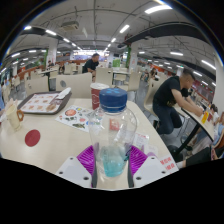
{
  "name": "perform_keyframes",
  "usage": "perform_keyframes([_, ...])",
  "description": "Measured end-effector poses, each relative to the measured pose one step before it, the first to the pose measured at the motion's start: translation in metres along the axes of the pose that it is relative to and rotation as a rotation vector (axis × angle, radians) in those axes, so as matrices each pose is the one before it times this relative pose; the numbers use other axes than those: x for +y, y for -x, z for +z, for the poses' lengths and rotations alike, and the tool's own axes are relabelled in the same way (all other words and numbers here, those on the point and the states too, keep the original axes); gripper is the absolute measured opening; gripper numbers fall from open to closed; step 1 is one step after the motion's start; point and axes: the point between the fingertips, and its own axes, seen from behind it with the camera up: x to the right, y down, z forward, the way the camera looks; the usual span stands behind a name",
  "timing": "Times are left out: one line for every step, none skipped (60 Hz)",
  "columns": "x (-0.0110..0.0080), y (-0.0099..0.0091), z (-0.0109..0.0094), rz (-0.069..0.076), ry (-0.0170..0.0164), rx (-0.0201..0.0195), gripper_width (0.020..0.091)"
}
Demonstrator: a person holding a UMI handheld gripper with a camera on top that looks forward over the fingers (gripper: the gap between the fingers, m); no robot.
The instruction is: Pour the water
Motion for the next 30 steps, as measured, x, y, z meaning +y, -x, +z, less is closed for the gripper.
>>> perform_keyframes([-0.00202, 0.00029, -0.00031, -0.0091, -0.00030, 0.00834, 0.0406])
perform_keyframes([-0.00367, -0.00024, -0.00086, -0.0092, -0.00045, 0.00487, 0.0405])
perform_keyframes([-0.00324, 0.00186, -0.00123, -0.0070, -0.00270, 0.00702, 0.0406])
perform_keyframes([-0.00435, 0.00070, -0.00092, -0.0052, -0.00522, 0.00938, 0.0406])
perform_keyframes([-0.00505, 0.00051, -0.00133, -0.0067, -0.00606, 0.01101, 0.0406])
perform_keyframes([-0.00524, 0.00105, -0.00165, -0.0115, -0.00405, 0.01076, 0.0406])
perform_keyframes([-0.00584, 0.00126, -0.00179, -0.0160, -0.00350, 0.00987, 0.0405])
perform_keyframes([-0.00671, 0.00136, -0.00230, -0.0177, -0.00516, 0.01053, 0.0404])
perform_keyframes([-0.00750, -0.00061, -0.00231, -0.0168, -0.00867, 0.01156, 0.0406])
perform_keyframes([-0.00751, 0.00173, -0.00291, -0.0178, -0.00965, 0.01512, 0.0407])
perform_keyframes([-0.00851, 0.00115, -0.00279, -0.0203, -0.00912, 0.01419, 0.0406])
perform_keyframes([-0.00861, 0.00179, -0.00250, -0.0233, -0.00749, 0.01268, 0.0407])
perform_keyframes([-0.00873, 0.00202, -0.00290, -0.0256, -0.00687, 0.01219, 0.0407])
perform_keyframes([-0.00919, 0.00220, -0.00304, -0.0266, -0.00734, 0.01231, 0.0405])
perform_keyframes([-0.00974, 0.00057, -0.00291, -0.0262, -0.00912, 0.01217, 0.0406])
perform_keyframes([-0.00977, 0.00277, -0.00314, -0.0263, -0.00933, 0.01430, 0.0407])
perform_keyframes([-0.01039, 0.00239, -0.00343, -0.0280, -0.00951, 0.01515, 0.0405])
perform_keyframes([-0.01029, 0.00216, -0.00326, -0.0306, -0.00781, 0.01608, 0.0405])
perform_keyframes([-0.01017, 0.00207, -0.00317, -0.0325, -0.00625, 0.01624, 0.0406])
perform_keyframes([-0.01026, 0.00202, -0.00297, -0.0331, -0.00567, 0.01656, 0.0404])
perform_keyframes([-0.01064, 0.00213, -0.00302, -0.0317, -0.00730, 0.01631, 0.0405])
perform_keyframes([-0.01030, 0.00017, -0.00211, -0.0305, -0.01016, 0.01374, 0.0404])
perform_keyframes([-0.01012, 0.00372, -0.00156, -0.0341, -0.00761, 0.01702, 0.0405])
perform_keyframes([-0.01067, 0.00320, -0.00219, -0.0363, -0.00637, 0.01486, 0.0406])
perform_keyframes([-0.01031, 0.00319, -0.00198, -0.0386, -0.00585, 0.01365, 0.0405])
perform_keyframes([-0.01031, 0.00337, -0.00121, -0.0400, -0.00599, 0.01358, 0.0404])
perform_keyframes([-0.01011, 0.00308, -0.00140, -0.0412, -0.00570, 0.01420, 0.0407])
perform_keyframes([-0.00975, 0.00310, -0.00173, -0.0423, -0.00426, 0.01427, 0.0405])
perform_keyframes([-0.00879, 0.00122, -0.00281, -0.0425, -0.00610, 0.01228, 0.0405])
perform_keyframes([-0.01007, 0.00341, -0.00163, -0.0420, -0.00419, 0.01252, 0.0403])
